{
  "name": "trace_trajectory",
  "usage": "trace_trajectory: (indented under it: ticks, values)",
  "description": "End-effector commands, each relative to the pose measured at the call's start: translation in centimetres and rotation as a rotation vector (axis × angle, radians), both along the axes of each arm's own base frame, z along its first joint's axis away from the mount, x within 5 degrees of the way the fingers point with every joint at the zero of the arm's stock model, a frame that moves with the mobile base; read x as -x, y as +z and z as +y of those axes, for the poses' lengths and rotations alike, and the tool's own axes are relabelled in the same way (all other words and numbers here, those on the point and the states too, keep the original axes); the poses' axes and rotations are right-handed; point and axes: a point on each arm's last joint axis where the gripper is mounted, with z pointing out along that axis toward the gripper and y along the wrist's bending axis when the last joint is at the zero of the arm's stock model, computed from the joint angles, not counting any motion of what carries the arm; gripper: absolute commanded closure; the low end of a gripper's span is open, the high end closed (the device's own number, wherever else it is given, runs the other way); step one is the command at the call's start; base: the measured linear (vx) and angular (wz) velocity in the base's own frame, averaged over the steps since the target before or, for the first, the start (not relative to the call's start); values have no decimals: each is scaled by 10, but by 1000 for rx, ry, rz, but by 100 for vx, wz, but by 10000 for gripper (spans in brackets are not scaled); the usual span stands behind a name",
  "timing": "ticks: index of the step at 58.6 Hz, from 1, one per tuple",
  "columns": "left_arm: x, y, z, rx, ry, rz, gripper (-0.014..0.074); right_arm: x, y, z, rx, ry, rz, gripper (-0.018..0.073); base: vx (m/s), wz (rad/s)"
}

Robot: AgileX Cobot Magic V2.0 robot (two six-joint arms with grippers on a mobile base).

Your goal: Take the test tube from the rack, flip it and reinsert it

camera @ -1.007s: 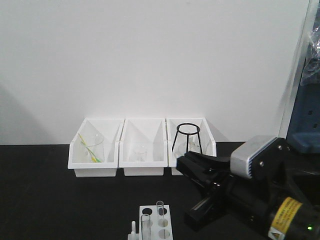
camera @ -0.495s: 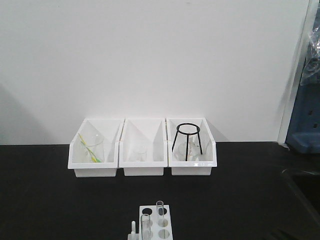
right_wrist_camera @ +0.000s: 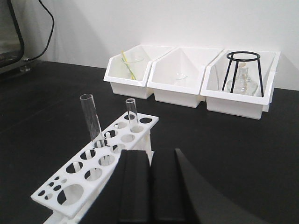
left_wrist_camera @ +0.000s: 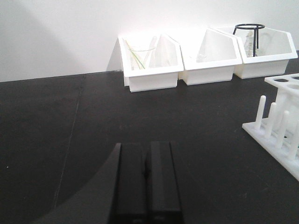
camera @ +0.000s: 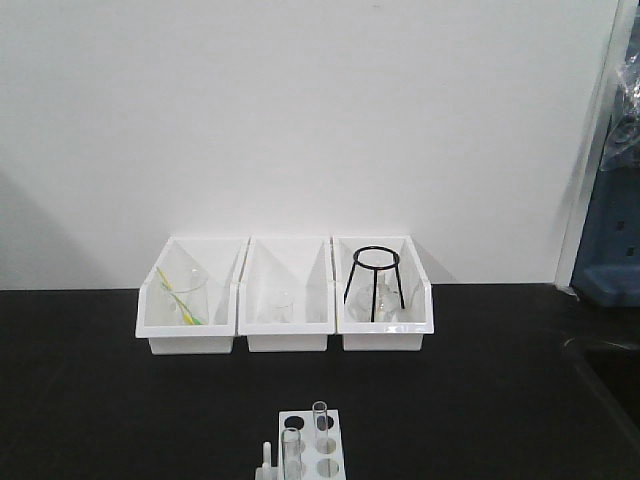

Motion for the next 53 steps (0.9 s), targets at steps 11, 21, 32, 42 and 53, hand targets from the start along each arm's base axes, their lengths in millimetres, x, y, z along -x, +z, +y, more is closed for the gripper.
trace_trajectory:
  ticks: [11,21,32,42,53]
  values:
    - [0,9,-1,22,-14,-89,602,13,-4,-31,-43,-241,-127,570,0,0]
    - [0,9,-1,22,-14,-89,602,30,-29,-50,5,-434,-217,570,0,0]
    - [0,9,-1,22,-14,-89,602,45,-38,-55,-13,-494,-320,570,0,0]
    - [0,9,-1,22,-14,-89,602,45,-38,-55,-10,-494,-311,570,0,0]
    - [0,9,-1,22,-14,-89,602,45,-39,-55,-10,-494,-310,570,0,0]
